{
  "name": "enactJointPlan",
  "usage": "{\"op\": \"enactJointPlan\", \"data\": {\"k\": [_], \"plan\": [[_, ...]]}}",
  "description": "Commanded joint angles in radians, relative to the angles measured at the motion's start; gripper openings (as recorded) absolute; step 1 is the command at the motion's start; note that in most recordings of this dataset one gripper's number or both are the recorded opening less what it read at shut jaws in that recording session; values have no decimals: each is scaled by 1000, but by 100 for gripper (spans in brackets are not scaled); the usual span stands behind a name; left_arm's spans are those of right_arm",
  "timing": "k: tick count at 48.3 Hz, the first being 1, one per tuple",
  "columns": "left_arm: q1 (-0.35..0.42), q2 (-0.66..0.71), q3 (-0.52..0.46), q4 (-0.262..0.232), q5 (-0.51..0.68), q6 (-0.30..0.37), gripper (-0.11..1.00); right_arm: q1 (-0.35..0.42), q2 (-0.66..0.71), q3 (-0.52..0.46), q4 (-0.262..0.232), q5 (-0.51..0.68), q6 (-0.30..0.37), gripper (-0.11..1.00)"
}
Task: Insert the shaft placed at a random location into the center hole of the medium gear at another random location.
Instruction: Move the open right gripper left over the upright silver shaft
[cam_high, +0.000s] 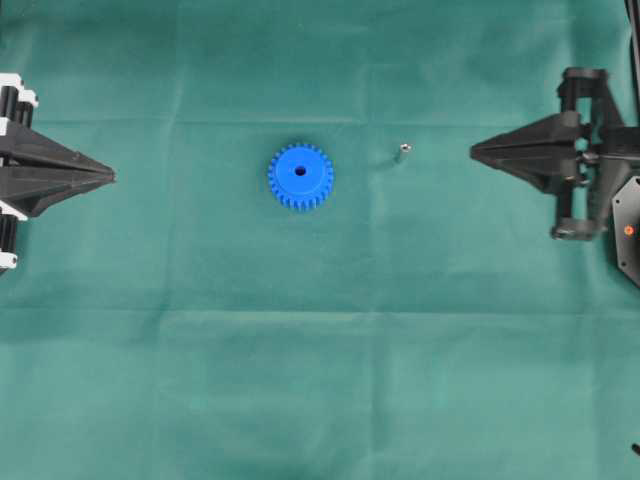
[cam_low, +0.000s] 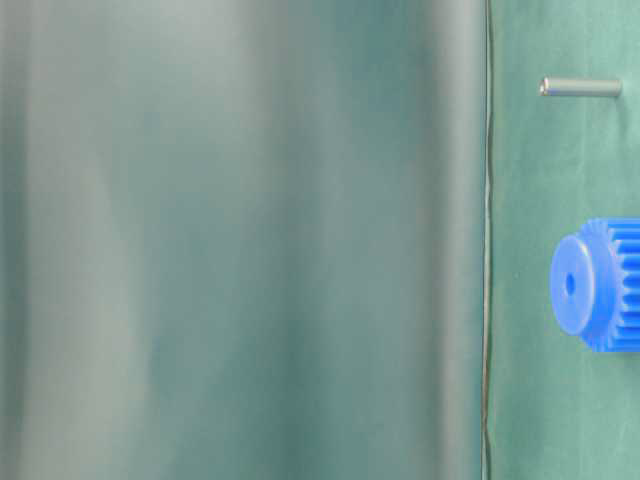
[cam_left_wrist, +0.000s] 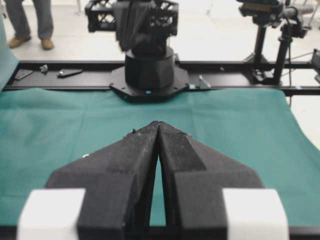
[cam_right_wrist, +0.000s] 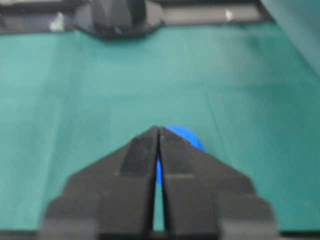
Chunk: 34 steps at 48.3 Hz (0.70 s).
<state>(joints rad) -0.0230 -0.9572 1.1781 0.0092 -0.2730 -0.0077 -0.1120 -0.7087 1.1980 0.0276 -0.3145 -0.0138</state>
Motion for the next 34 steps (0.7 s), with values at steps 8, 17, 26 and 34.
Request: {"op": "enactJointPlan", "data": {"k": [8, 17, 26, 34], "plan": [[-3, 6, -25, 3, 8, -2, 0, -54, 181, -25, 11, -78, 3, 65], [-3, 9, -21, 3, 9, -2, 0, -80, 327, -20, 11, -201, -6, 86], [-3, 9, -21, 3, 9, 2, 0, -103, 457, -31, 20, -276, -6, 86], [-2, 6, -21, 3, 14, 3, 0, -124, 554, -55, 29, -293, -8, 86]]}}
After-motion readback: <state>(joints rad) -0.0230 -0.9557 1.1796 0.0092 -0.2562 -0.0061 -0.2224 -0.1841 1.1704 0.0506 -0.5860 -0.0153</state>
